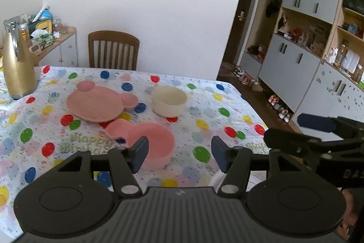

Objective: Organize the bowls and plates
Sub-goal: 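Withdraw both grippers back toward the table, then move both grippers toward the pink bear-shaped plate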

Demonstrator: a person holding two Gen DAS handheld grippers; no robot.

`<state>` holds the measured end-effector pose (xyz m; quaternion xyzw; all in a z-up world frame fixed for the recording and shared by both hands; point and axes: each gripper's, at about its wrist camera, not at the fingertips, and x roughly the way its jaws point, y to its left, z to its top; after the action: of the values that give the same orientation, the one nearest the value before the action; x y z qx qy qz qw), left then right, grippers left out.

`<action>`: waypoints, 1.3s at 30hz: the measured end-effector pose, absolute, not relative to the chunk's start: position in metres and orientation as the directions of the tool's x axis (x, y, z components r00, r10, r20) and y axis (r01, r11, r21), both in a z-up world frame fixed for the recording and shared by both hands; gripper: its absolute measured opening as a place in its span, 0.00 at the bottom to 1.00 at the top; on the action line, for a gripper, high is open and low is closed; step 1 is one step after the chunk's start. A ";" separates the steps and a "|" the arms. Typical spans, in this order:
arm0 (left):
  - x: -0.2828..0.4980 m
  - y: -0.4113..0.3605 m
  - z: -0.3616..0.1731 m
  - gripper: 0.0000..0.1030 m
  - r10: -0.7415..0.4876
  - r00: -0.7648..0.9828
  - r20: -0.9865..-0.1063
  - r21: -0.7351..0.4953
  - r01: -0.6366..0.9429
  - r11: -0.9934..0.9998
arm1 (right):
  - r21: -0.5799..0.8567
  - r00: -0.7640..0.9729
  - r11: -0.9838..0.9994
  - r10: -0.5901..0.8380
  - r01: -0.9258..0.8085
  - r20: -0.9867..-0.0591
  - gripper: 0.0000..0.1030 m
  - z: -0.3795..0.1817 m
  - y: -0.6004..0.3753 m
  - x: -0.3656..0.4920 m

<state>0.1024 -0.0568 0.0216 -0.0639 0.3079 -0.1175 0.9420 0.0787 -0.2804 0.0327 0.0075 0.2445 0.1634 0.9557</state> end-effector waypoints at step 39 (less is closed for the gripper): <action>0.356 0.166 -0.065 0.81 -0.178 0.708 -0.684 -0.160 0.092 0.983 | 0.083 0.704 0.991 0.132 -0.104 -0.698 0.95 -0.056 -0.092 0.302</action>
<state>0.3559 0.1662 -0.0655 -0.0569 0.3750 -0.0731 0.9224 0.3015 -0.0917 -0.0556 0.0188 0.3793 0.0639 0.9229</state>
